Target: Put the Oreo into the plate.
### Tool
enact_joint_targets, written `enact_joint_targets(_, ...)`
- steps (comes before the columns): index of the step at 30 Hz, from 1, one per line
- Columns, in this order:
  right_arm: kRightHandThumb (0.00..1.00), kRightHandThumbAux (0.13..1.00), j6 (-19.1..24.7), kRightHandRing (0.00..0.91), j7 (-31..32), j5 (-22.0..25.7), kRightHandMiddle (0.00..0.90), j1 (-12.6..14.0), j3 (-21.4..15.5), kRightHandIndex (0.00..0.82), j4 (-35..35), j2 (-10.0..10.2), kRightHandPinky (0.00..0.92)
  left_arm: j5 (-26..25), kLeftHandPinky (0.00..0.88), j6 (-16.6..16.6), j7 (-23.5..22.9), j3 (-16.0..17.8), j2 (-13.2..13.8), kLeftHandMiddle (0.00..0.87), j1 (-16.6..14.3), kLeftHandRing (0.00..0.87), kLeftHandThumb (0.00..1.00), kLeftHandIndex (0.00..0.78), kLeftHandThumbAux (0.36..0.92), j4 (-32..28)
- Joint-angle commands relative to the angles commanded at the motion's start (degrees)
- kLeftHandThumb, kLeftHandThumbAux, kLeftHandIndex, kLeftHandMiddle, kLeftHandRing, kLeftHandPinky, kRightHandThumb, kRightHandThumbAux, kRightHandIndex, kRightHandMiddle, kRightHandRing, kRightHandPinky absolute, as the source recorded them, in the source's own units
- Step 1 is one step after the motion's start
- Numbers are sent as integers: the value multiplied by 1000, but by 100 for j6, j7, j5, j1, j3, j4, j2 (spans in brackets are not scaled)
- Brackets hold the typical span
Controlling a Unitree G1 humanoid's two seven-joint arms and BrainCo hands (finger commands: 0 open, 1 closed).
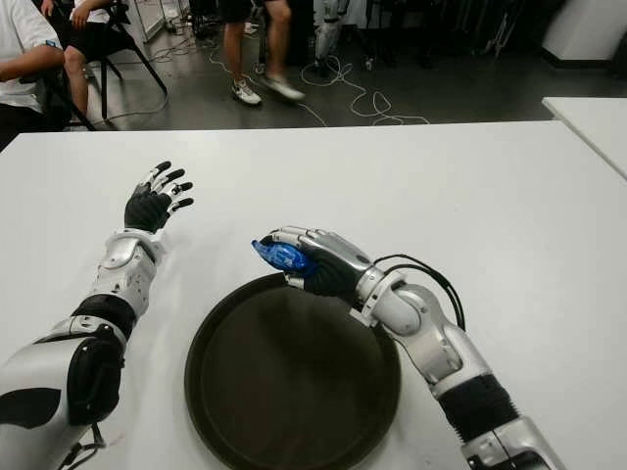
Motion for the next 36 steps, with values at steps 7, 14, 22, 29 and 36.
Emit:
enact_joint_targets(7,705,729,-75,740,28,5,732,-19,-25,431,39,-7,729,-32,344,14,-28,27,-8,204,-10,251,131,145,800,7)
enact_joint_targets(14,708,729,-176,755,194,57,742,-110,-11,429,41,-83,748,-11,332,55,-19,11,9,201,-29,246,134,144,789,22)
enact_joint_targets(22,890,690,-344,575,550,434,513,-237,-51,360,178,-126,526,-15,333,65,-51,16,21,195,-35,246,140,139,789,36)
enact_joint_targets(29,790,876,-631,245,845,780,232,-382,-37,166,316,-108,230,-9,340,49,-56,15,29,194,-43,247,150,135,796,39)
enact_joint_targets(36,336,952,-871,100,915,801,113,-465,-31,53,570,-142,116,-6,345,45,-75,19,41,199,-45,252,174,133,789,51)
